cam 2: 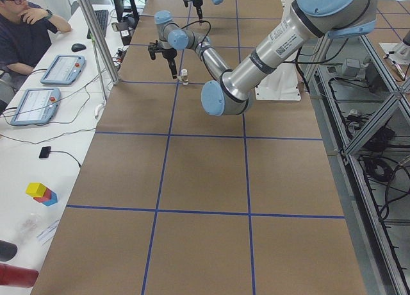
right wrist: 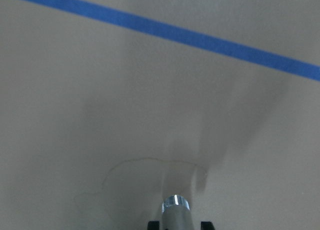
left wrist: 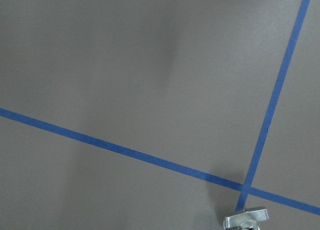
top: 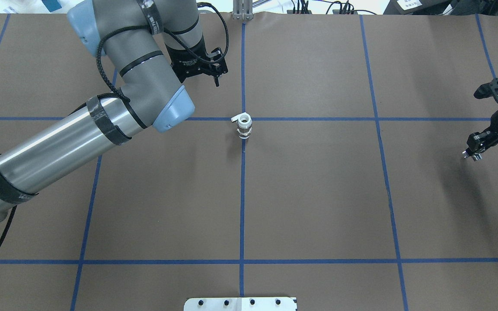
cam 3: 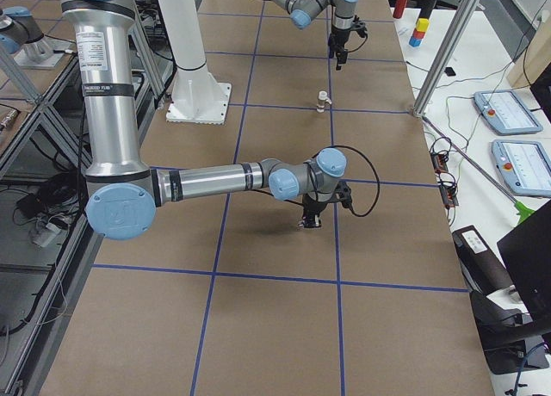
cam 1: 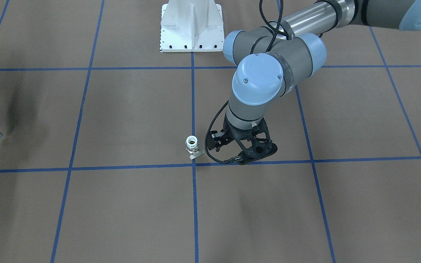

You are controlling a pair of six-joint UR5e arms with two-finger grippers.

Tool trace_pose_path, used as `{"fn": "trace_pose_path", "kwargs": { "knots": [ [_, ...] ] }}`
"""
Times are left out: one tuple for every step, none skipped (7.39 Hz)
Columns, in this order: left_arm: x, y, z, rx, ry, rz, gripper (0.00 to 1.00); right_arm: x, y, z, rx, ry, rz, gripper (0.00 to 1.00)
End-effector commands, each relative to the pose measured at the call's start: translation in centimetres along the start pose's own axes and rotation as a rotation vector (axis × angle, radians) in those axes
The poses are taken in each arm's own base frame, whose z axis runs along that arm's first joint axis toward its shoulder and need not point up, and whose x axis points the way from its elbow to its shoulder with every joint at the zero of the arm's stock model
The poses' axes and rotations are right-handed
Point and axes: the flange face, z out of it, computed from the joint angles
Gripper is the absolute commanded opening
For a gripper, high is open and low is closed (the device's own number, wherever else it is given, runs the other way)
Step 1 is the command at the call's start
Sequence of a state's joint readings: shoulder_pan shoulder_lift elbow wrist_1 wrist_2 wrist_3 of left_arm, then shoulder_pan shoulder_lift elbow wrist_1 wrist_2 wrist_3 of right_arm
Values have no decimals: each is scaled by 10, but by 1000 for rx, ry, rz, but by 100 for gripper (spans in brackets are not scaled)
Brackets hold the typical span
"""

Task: Assemble PPR valve and pipe with both arms
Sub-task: 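Close the right gripper on the small silver valve, then carry the silver valve over the white fitting while the left arm draws back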

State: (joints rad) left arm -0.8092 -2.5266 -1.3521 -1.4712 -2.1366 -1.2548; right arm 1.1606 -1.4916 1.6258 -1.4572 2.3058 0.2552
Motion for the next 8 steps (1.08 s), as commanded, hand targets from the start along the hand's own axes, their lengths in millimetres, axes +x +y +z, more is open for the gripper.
{"fn": "trace_pose_path", "kwargs": {
  "knots": [
    [-33, -12, -4, 21, 4, -12, 100, -45, -57, -84, 15, 3, 72, 0],
    [-81, -37, -16, 52, -4, 112, 100, -87, -92, -117, 2, 9, 91, 0],
    [-139, -57, -13, 67, -33, 239, 100, -125, -112, -130, 5, 0, 126, 0],
    [-185, -66, -15, 78, -53, 351, 100, -170, -121, -127, 6, -12, 211, 0],
    [-233, -71, -16, 84, -68, 424, 100, -236, -126, -117, 0, -31, 282, 0],
    [-254, -71, -20, 89, -72, 425, 100, -291, -125, -105, 25, -82, 337, 0],
    [-260, -68, -20, 89, -72, 425, 100, -333, -117, -87, 64, -129, 350, 0],
    [-263, -68, -17, 84, -77, 420, 100, -374, -125, -79, 114, -143, 407, 0]
  ]
}}
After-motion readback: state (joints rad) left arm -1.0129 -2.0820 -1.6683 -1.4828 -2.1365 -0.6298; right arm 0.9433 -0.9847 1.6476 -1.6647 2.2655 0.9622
